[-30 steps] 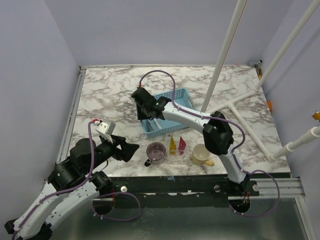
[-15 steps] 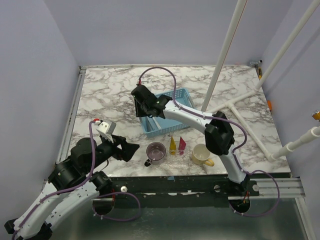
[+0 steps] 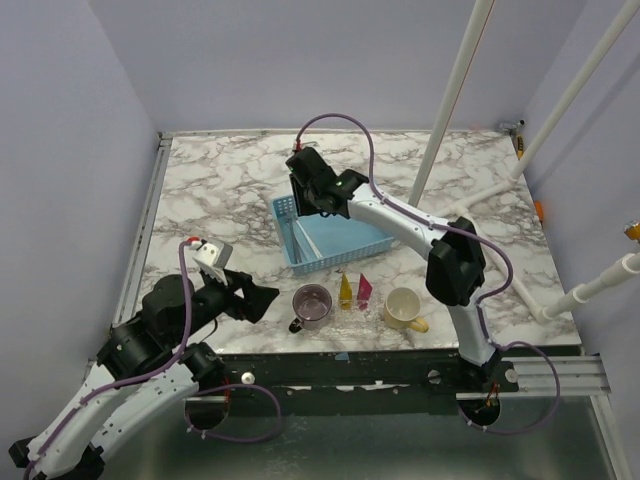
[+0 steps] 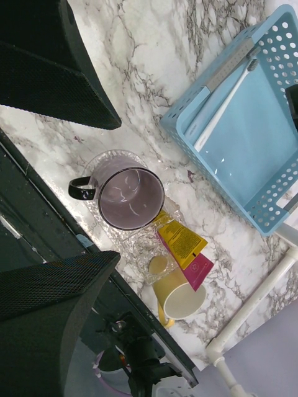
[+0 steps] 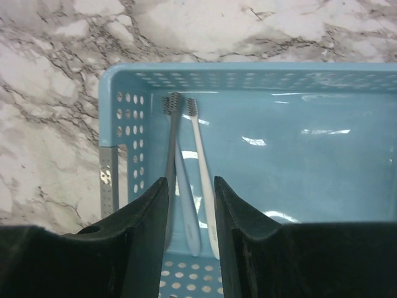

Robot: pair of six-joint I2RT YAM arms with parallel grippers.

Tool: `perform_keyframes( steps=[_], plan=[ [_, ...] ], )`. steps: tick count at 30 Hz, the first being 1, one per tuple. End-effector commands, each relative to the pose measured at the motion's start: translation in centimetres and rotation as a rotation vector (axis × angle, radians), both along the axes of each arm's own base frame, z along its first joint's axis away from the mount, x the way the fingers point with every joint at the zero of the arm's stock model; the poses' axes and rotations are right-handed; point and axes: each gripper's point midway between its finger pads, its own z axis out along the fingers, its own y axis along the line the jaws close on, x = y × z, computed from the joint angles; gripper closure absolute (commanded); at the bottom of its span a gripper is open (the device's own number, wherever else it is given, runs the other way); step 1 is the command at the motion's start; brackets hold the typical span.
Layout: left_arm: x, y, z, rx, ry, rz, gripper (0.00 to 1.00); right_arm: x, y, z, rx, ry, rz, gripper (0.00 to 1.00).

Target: Prepare toiletry sets of a toothbrush and toothpaste on the tray

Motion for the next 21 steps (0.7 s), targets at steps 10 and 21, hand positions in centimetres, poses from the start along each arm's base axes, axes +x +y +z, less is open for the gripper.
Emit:
perform_keyframes(
  steps=[10, 21],
  plan=[
    [0.4, 0.0, 0.0, -0.003, -0.008, 0.009, 0.21, -1.7, -2.3, -5.4, -0.149, 0.085, 0.121, 0.60],
    [1.1, -1.3, -0.7, 0.009, 0.004, -0.014, 0.17, -1.9, -1.8, -8.3, -0.158, 0.110, 0.156, 0.57]
  ],
)
